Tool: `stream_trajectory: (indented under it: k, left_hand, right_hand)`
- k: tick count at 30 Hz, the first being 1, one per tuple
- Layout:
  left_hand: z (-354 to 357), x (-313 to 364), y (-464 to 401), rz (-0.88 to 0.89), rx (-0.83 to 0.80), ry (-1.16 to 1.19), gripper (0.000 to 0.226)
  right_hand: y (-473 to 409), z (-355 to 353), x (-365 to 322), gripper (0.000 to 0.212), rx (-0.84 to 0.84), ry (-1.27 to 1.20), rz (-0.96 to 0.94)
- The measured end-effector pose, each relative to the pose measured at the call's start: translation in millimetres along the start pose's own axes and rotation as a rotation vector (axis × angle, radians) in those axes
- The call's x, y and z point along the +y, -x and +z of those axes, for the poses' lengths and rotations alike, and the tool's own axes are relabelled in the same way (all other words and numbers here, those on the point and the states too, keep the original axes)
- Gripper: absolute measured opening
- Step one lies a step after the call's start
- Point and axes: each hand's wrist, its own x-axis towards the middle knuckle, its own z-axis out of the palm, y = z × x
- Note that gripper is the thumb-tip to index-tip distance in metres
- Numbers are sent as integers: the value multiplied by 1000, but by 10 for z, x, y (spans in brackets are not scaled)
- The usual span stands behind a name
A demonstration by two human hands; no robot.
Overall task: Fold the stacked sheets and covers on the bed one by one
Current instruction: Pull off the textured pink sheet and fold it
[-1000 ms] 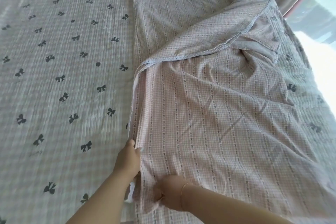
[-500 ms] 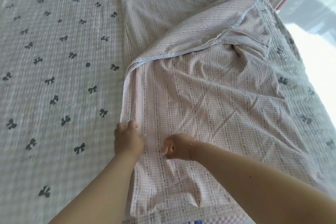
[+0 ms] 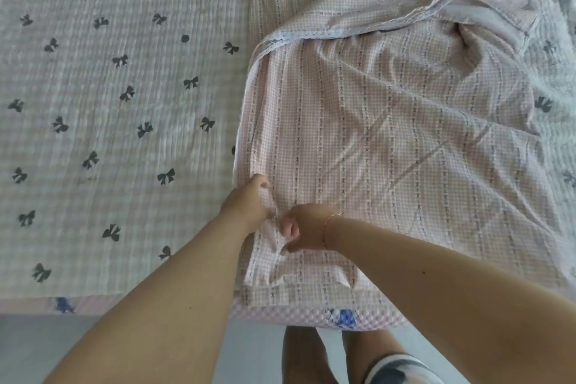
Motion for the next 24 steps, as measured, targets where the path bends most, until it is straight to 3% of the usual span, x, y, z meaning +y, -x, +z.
stream_trajectory:
  k: [3,6,8,11,13,15,19,22,24]
  left_hand:
    - [53,-83,82,-11,-19,97,23]
    - [74,-137,135,-15,-39,133,26]
    - [119,-140,187,-11,-24,47,40]
    - [169,-166,257,-121,194,-167,75]
    - [147,-162,269,-212,262,-177,92]
    - [103,-127,250,-251,207,-20,86]
    - [23,-89,280,-210,134,69,35]
    - [-85,-182,278,-223,38,118,43]
    - [-165,-223,282,-268,10,141,64]
  right_hand:
    - [62,204,-114,59,-38,223,-70]
    - [113,424,-212,81,-43,475,-149]
    - [136,542,-232,75,1,525,-172]
    - [142,597,-225,49,79,484,-154]
    - [129,579,-204,42,120,468,-131]
    - [133,582,-176,40,147,453,-124]
    - [153,666,-168,33,194,457,-138]
    - [183,591,-181,32,203,379,-110]
    - [230,559,-191,40,262,343,-128]
